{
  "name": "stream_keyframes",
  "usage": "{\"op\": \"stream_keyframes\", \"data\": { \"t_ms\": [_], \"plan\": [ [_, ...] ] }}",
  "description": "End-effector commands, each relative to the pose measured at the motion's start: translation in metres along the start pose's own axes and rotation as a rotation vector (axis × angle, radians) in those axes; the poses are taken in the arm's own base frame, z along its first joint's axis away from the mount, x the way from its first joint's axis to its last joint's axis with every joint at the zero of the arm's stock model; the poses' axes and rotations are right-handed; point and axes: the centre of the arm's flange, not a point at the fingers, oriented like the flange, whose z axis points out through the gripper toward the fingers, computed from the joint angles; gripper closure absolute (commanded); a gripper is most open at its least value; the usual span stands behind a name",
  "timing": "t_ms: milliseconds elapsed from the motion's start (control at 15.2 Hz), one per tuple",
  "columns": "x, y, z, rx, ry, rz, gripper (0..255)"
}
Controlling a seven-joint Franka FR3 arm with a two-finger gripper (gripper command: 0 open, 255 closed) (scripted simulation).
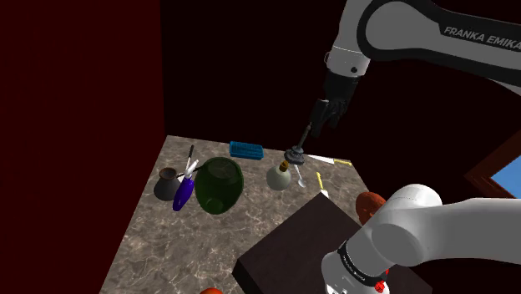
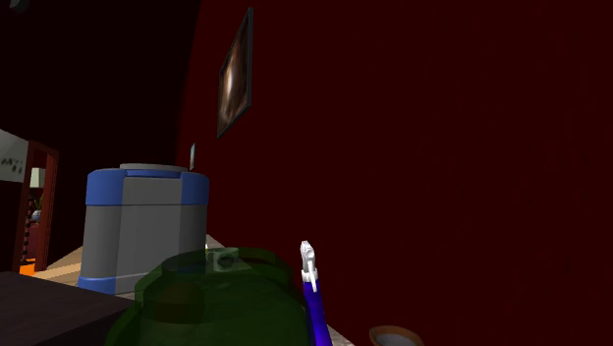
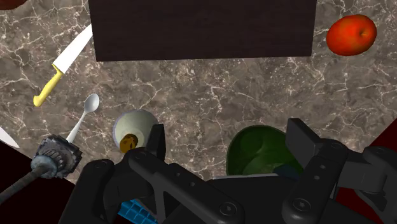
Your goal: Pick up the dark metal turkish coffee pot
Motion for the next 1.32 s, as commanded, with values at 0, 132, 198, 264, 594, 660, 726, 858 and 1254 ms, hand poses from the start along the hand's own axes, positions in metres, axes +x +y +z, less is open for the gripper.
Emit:
{"op": "stream_keyframes", "data": {
  "t_ms": [0, 132, 198, 264, 594, 660, 726, 858, 1254],
  "plan": [
    [0.0, 0.0, 0.0, 0.0, 0.0, 0.0, 0],
    [0.018, -0.01, 0.015, 0.002, 0.005, -0.007, 0],
    [0.028, -0.015, 0.022, 0.002, 0.008, -0.011, 0],
    [0.037, -0.021, 0.029, 0.003, 0.011, -0.015, 0],
    [0.083, -0.047, 0.065, 0.007, 0.024, -0.033, 0],
    [0.092, -0.053, 0.072, 0.008, 0.027, -0.037, 0],
    [0.101, -0.058, 0.079, 0.009, 0.03, -0.041, 0],
    [0.12, -0.069, 0.094, 0.011, 0.035, -0.048, 0],
    [0.175, -0.103, 0.135, 0.016, 0.051, -0.07, 0]
  ]
}}
